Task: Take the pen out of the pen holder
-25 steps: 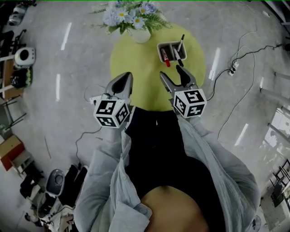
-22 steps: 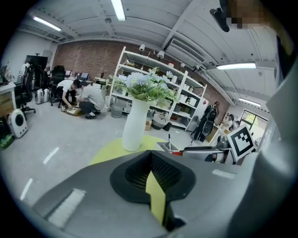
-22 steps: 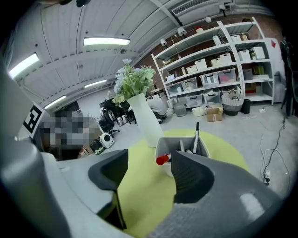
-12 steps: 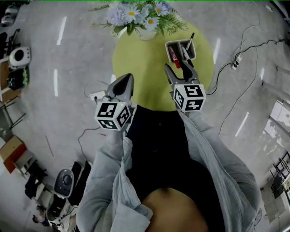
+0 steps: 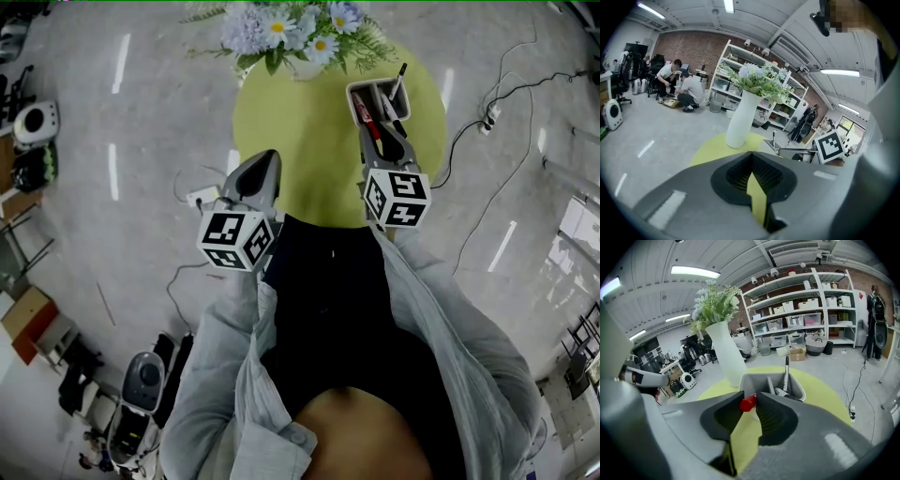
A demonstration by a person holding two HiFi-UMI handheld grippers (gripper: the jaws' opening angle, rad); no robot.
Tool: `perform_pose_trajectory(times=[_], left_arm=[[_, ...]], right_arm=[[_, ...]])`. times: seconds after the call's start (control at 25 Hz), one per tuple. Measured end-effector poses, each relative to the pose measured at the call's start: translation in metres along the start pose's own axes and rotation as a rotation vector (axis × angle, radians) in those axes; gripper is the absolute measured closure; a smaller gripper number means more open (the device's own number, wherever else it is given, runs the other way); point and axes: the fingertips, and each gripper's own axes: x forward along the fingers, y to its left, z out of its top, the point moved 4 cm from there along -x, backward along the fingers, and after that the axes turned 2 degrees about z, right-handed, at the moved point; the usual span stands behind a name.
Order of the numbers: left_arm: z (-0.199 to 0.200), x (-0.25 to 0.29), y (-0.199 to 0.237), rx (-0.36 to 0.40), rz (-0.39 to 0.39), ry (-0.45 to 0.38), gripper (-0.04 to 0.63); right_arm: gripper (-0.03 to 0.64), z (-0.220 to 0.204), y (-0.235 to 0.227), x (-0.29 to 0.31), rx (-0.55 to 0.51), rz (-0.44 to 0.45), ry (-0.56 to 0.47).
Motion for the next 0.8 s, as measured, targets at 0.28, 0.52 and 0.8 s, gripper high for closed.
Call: perform_pose_trajectory(times=[0.28, 0.52, 0.8], left_arm=[[0.006, -0.002, 0.002, 0.021, 0.002, -0.016, 0.578], [0.010, -0.008, 0.001, 0.043, -0.006, -0.040, 0.578], [0.023, -0.014, -0.005, 0.085, -0.032, -0.075, 0.578]], right_arm=[[0.543, 0.005, -0.003, -0.003, -0.011, -0.024, -0.024], [0.546, 0.013, 0.000, -0.013, -0.028, -0.017, -0.061], [0.546, 0.022, 0.004, -0.029, -0.047, -0.020, -0.097]])
